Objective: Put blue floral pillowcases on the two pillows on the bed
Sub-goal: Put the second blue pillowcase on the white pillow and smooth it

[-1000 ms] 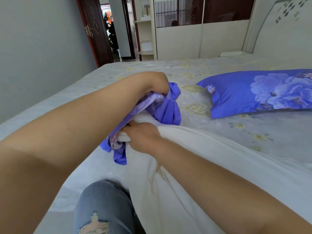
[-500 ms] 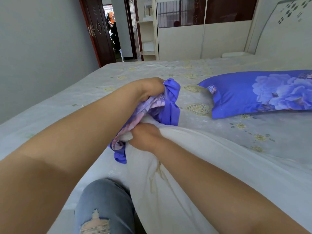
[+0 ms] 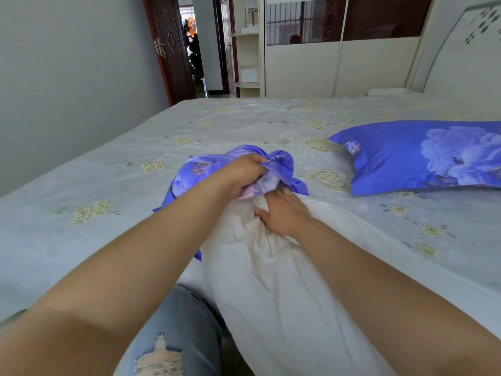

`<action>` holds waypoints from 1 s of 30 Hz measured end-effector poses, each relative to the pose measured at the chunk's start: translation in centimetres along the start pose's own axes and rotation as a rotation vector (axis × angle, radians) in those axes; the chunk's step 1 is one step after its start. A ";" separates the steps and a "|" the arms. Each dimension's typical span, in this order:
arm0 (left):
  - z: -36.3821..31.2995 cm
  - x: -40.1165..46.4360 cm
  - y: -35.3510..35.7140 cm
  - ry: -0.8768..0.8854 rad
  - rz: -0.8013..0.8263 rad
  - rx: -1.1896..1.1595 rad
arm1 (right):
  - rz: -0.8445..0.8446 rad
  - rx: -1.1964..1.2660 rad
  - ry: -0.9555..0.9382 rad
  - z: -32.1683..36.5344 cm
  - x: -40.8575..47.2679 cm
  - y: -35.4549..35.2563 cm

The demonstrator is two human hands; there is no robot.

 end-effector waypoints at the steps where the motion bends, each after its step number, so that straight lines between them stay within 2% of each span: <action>1: -0.2 -0.1 0.8 0.021 0.018 0.021 | -0.008 -0.010 0.022 -0.4 -0.2 0.0; 3: -0.2 -0.5 1.4 0.092 0.001 0.166 | -0.164 0.120 0.080 -1.2 -0.7 -1.2; 6: 1.3 -1.3 1.2 0.145 -0.073 0.211 | -0.602 0.402 0.169 -2.9 -3.0 -4.2; 7: 1.7 -1.7 1.2 0.154 -0.085 0.216 | -0.677 0.399 0.147 -2.9 -3.3 -4.9; 8: 1.6 -2.2 1.5 0.181 -0.075 0.222 | -0.661 0.332 0.113 -2.5 -3.0 -5.1; 11: 0.2 -4.1 2.7 0.318 0.012 0.194 | -0.427 0.103 0.019 -1.5 -0.8 -4.7; 13: -0.1 -4.9 2.4 0.405 -0.034 0.299 | -0.367 0.099 -0.007 -1.4 -0.1 -5.0; 14: 0.0 -5.0 2.0 0.427 -0.117 0.460 | -0.371 0.143 0.030 -1.9 -0.1 -5.4; 16: 0.9 -5.6 -0.3 0.362 -0.356 0.806 | -0.411 0.226 0.170 -3.3 -0.3 -6.3; 18: 2.2 -6.3 -3.6 0.233 -0.540 0.878 | -0.442 0.210 0.274 -4.5 -0.8 -7.1; 20: 4.2 -7.0 -6.9 0.138 -0.676 0.776 | -0.427 0.145 0.331 -5.0 -1.0 -7.0; 22: 5.9 -8.0 -8.9 0.114 -0.802 0.698 | -0.383 0.041 0.346 -5.0 -1.0 -6.3; 24: 8.5 -8.8 -9.7 0.014 -0.866 0.575 | -0.230 0.063 0.374 -5.6 -0.9 -4.8; 27: 13.2 -9.5 -9.2 -0.238 -0.852 0.100 | 0.073 0.333 0.407 -6.3 -1.8 -2.9; 28: 13.9 -9.5 -8.7 -0.253 -0.832 -0.027 | 0.097 0.320 0.376 -6.1 -2.1 -3.1; 30: 13.3 -9.1 -8.0 -0.222 -0.744 -0.072 | 0.030 0.189 0.288 -5.7 -2.1 -4.3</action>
Point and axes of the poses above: each hand's wrist, its own x-axis towards the middle knuckle, its own y-axis out of the palm, z = x × y, the point moved 8 cm from there along x, towards the middle knuckle, and after that the axes turned 5 degrees about x, right-handed, at the moved point
